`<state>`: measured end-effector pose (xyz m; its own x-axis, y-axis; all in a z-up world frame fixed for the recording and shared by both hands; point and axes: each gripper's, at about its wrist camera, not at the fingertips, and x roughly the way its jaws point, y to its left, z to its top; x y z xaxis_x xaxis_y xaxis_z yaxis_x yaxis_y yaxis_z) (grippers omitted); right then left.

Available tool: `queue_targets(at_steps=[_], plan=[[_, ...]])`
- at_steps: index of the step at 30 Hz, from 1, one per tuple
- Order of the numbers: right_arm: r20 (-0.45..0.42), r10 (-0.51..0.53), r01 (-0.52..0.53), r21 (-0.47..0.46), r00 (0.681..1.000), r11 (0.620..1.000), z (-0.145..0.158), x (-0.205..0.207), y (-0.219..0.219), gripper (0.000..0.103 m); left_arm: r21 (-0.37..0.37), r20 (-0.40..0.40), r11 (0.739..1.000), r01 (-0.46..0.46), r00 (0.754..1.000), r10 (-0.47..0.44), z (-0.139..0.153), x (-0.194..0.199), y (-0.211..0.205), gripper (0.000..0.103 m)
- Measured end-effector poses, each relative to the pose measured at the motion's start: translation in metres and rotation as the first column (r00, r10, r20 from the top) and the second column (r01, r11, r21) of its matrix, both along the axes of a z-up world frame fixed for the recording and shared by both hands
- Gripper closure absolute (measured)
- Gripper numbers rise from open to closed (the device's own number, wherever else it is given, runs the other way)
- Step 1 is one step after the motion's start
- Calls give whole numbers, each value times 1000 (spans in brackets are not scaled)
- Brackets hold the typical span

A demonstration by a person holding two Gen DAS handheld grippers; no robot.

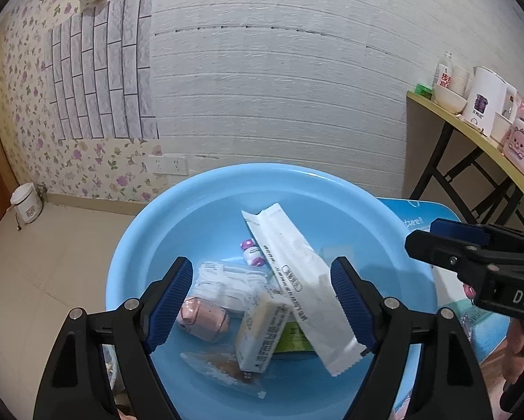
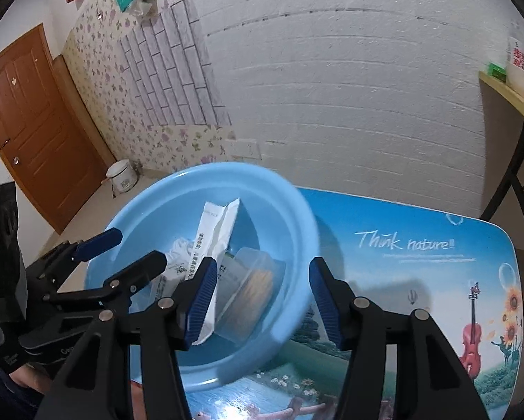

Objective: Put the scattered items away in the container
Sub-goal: 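Open the left tool to drop the earbud case while the right tool releases the packet into the basin, then withdraw both tools from the basin back over the table mat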

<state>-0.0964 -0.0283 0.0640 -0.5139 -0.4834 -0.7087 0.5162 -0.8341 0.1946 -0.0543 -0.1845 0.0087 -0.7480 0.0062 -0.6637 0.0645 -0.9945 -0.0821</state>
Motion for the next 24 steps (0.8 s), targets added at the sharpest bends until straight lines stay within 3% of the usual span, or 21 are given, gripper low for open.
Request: queue_targets(at_steps=[13,15,21,24], plan=[[20,-78,77,50,997,996,-11,-4,27,45,-10,10,1000,17,1000,-17,5,-1,22,14],[18,-90,88,53,996,995,-12,-4,34,40,-13,11,1000,23,1000,-23,6,-2,28,14],[14,-121,119,80,993,990,-14,-1,52,38,-17,15,999,39,999,-38,8,-3,49,13],[13,-148,146,97,989,985,-17,3,66,29,-20,18,998,51,999,-51,9,-3,62,9]])
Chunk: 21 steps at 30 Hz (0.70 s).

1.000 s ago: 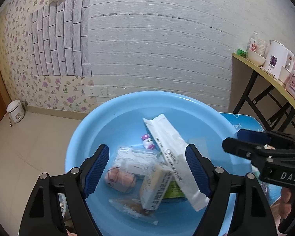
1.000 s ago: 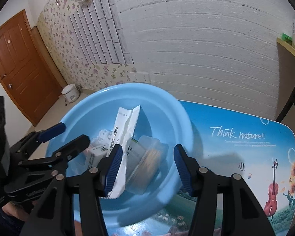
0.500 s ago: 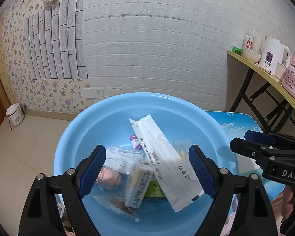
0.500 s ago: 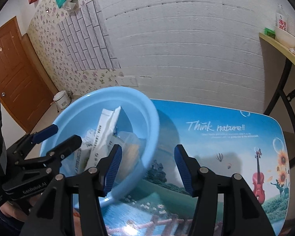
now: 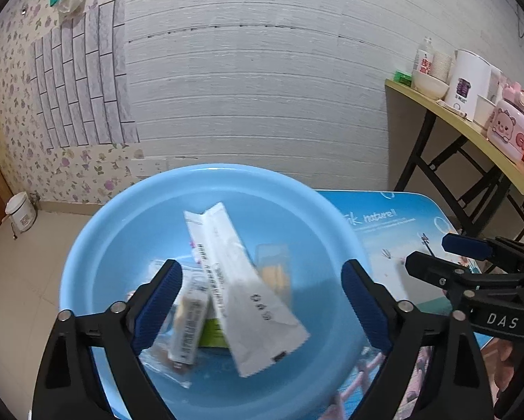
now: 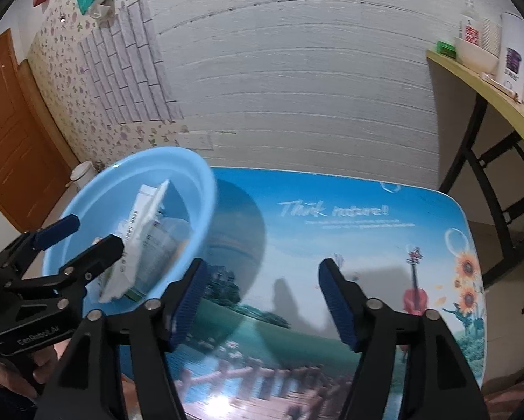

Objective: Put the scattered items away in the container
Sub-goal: 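Withdraw both tools from the basin back over the table mat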

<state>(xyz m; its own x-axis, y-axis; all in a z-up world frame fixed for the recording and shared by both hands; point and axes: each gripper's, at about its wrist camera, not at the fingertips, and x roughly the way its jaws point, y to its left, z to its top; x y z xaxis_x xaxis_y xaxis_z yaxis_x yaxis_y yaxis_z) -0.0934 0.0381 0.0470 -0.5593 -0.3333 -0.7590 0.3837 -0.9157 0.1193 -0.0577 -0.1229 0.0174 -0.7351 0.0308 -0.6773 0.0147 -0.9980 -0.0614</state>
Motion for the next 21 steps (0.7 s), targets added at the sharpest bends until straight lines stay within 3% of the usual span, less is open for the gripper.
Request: queue_targets(at_steps=[9,21], plan=[[26,-80,80,36,996,996,-7,1,52,20,-5,9,999,52,999,-52,2,0,43,9],[44,-134,131,66,990,989,-11,15,95,17,5,37,997,78,996,-79,0,7,79,4]])
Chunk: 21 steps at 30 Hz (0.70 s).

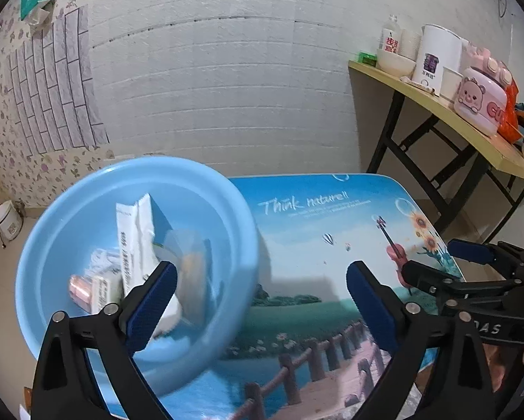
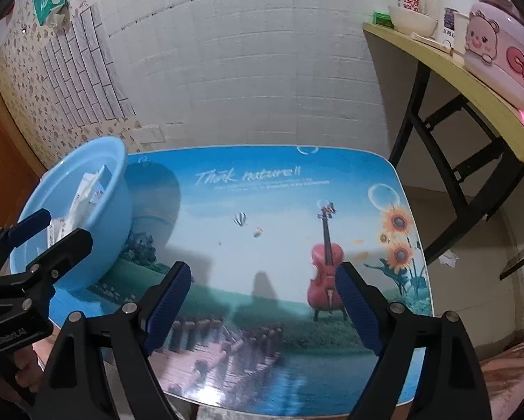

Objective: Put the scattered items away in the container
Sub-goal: 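Withdraw both tools from the basin back over the table mat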

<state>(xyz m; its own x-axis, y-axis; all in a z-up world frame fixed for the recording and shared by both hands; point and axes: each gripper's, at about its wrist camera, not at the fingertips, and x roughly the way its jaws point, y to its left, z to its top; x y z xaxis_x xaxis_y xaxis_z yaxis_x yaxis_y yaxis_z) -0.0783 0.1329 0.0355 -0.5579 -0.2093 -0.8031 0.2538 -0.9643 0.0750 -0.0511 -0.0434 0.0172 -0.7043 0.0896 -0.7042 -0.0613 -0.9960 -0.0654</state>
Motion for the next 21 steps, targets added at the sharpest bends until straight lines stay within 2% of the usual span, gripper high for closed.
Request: queue_targets(at_steps=[21], plan=[[25,-3,3,-19,1000,1000,-9,9,-1,17,-1,39,1000,-9,999,9,-6,4,-2,0]])
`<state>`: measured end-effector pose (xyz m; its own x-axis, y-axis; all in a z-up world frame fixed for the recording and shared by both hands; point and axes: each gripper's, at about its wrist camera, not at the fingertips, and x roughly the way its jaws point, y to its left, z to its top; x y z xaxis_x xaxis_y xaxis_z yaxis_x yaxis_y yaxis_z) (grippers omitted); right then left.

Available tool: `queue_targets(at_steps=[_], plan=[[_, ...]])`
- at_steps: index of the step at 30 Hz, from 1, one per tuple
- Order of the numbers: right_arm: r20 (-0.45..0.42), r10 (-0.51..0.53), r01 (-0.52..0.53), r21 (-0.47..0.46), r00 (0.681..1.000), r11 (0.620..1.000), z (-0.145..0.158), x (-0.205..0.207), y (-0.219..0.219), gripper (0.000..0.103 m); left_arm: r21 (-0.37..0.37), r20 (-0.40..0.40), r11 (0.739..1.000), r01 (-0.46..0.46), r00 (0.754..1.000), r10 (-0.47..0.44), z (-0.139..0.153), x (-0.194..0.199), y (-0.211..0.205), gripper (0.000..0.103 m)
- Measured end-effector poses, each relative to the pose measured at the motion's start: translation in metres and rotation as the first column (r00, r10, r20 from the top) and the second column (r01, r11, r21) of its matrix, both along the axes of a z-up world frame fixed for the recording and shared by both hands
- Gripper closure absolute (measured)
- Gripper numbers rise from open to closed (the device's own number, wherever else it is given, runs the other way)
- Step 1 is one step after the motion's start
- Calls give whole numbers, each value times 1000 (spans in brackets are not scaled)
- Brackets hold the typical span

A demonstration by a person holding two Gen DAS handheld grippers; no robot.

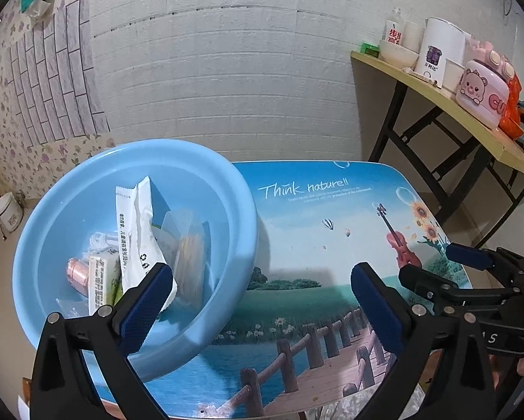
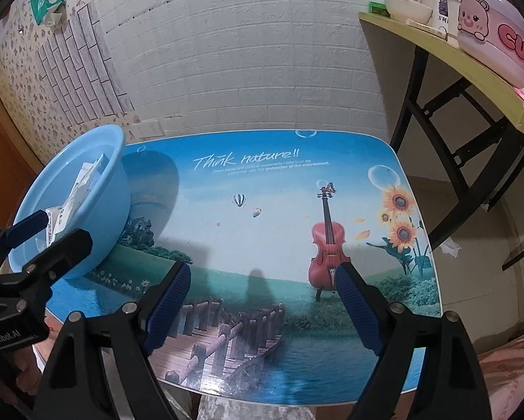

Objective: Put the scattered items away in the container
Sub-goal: 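Withdraw both tools from the basin back over the table mat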

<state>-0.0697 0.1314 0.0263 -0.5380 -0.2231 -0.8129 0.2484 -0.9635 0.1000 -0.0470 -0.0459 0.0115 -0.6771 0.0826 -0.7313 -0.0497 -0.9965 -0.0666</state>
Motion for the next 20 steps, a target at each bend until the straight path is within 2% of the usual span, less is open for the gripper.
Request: queue_targets(at_steps=[20], plan=[[-6,11,-11,-3,1000,1000,2,4,-5,17,-13,-28,1000,-6,1000,6,6,6,0,0]])
